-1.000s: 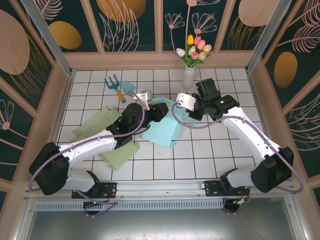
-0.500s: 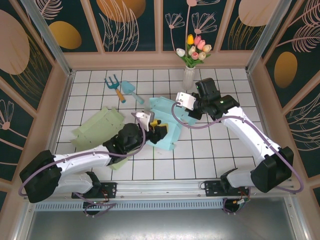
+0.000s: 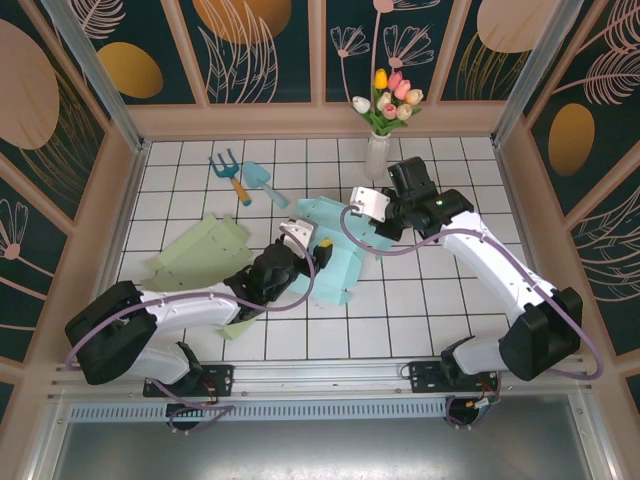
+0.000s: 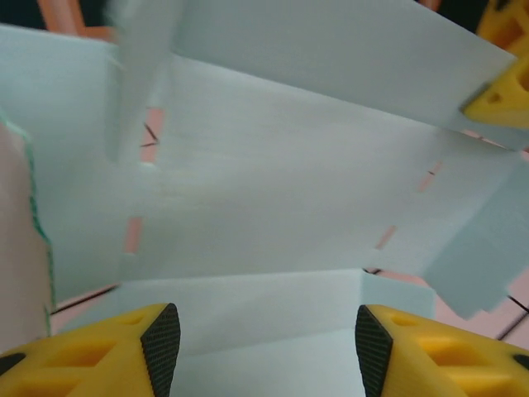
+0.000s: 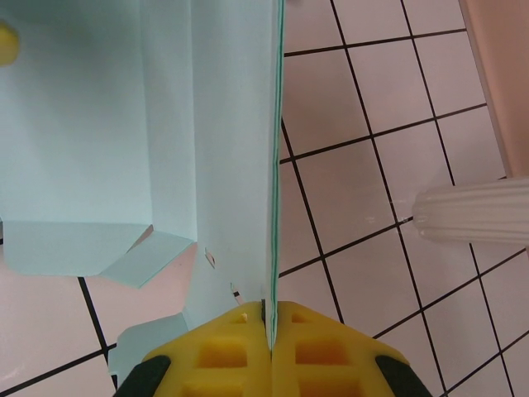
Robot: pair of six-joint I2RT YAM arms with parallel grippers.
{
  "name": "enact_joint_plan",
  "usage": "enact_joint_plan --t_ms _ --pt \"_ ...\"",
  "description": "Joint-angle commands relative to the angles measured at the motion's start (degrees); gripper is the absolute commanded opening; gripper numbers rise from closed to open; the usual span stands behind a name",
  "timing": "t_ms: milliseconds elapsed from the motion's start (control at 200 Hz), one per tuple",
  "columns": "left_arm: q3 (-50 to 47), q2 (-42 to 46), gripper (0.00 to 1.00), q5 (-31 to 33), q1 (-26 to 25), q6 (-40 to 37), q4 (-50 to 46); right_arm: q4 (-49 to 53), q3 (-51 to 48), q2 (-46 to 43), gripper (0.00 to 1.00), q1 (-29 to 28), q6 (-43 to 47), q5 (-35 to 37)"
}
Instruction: Fold the paper box
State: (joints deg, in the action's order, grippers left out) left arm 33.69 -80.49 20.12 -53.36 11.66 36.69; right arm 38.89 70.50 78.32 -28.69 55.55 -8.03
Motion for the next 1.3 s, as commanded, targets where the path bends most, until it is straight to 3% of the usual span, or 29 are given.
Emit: enact_joint_plan --t_ms 0,290,776,931,1086,1191,1296 --pt "2.51 -1.31 0.60 4.52 2.15 -1.59 -0.07 0.03 -0.01 0.77 0.00 0.19 0.96 -1.54" --pt "-0.55 3.55 0.60 5.81 7.18 2.05 -1.97 0.40 -0.33 0.76 0.00 -0.19 1.05 -1.55" --pt "6.50 -1.88 0.62 -7.59 9.17 13.54 -10.73 -0.35 -0.94 -1.25 0.00 -0.17 0.31 -1.11" --pt "8.21 -3.82 0.63 -3.91 9.17 13.30 -12.84 -0.13 -0.80 -1.41 0.00 -0.19 0.26 -2.37" --pt "8.41 -5.01 0.65 -4.70 9.16 13.12 -13.15 0.80 -0.22 -0.84 0.00 0.44 0.68 -4.41" --pt "9.24 -2.63 0.65 -6.04 9.17 14.19 -16.93 1.91 1.02 0.66 0.00 1.47 0.39 -5.23" --pt "6.50 3.93 0.65 -13.01 9.17 14.34 -16.58 3.46 3.15 3.27 0.00 3.47 0.04 -6.85"
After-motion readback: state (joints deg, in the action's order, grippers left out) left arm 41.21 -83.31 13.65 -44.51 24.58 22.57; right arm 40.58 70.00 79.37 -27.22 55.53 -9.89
